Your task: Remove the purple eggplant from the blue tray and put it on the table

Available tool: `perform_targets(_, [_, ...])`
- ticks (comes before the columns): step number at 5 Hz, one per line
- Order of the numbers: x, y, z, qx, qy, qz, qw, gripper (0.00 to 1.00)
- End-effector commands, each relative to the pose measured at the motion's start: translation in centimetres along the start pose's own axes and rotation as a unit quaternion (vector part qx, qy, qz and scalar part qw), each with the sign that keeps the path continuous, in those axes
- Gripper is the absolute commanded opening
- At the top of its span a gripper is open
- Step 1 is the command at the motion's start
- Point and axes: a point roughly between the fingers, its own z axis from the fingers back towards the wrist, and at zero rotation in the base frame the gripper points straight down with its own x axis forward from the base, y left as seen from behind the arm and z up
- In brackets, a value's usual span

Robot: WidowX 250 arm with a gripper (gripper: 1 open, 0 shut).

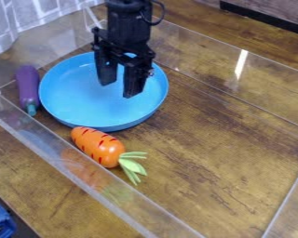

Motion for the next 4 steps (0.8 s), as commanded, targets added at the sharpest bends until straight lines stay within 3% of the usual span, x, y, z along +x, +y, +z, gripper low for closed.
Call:
perform_targets(1, [0.5,-1.1,1.4,0.005,-0.026,-0.003,0.9996,0.0])
perform_targets(2, [0.1,-0.3,2.2,0.006,-0.031,-0.017,0.9994,0.0])
perform_targets(3, [-0.1,0.6,3.0,0.008,-0.036,-0.026,0.999,1.0])
perform_targets(4, [0.1,1.4,3.0,0.009,-0.039,-0.024,0.9989,0.0])
